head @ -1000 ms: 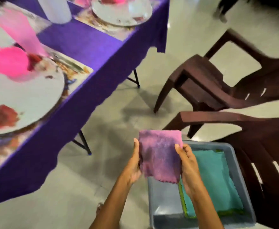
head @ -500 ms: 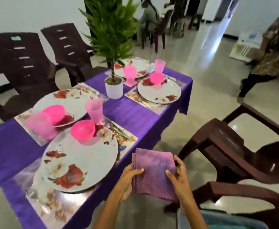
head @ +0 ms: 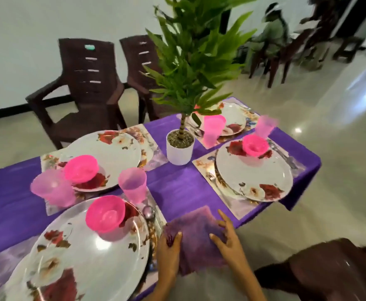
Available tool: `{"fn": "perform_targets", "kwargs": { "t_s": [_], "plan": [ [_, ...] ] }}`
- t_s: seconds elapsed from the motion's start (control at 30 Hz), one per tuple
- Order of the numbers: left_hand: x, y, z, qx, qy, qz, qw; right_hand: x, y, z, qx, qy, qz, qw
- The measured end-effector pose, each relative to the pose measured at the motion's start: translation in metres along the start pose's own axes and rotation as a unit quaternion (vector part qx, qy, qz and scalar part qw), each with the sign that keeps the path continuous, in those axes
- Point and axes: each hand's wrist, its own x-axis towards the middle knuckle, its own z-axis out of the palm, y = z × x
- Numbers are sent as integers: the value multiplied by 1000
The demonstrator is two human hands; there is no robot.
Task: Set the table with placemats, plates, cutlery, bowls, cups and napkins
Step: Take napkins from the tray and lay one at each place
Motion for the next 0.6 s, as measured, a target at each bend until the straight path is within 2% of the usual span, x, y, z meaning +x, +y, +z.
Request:
{"fn": "perform_targets", "kwargs": {
  "t_s": [0.13,0.2,0.33,0.47,0.6],
  "plan": [
    [43,19,23,11,119,24,992,79,0,5,-67,-77,-31,994],
    [67,27,27,27,164,54,985,107,1,8,-69,-86,-37,993],
    [104,35,29,46,125,102,986,144,2,20,-90,-99,-21,991],
    [126,30,24,78,87,85,990,152,10,27,-123,-92,-13,988],
    [118,33,18,195,81,116,970,152,6,29,-137,-89,-17,986]
  ]
}}
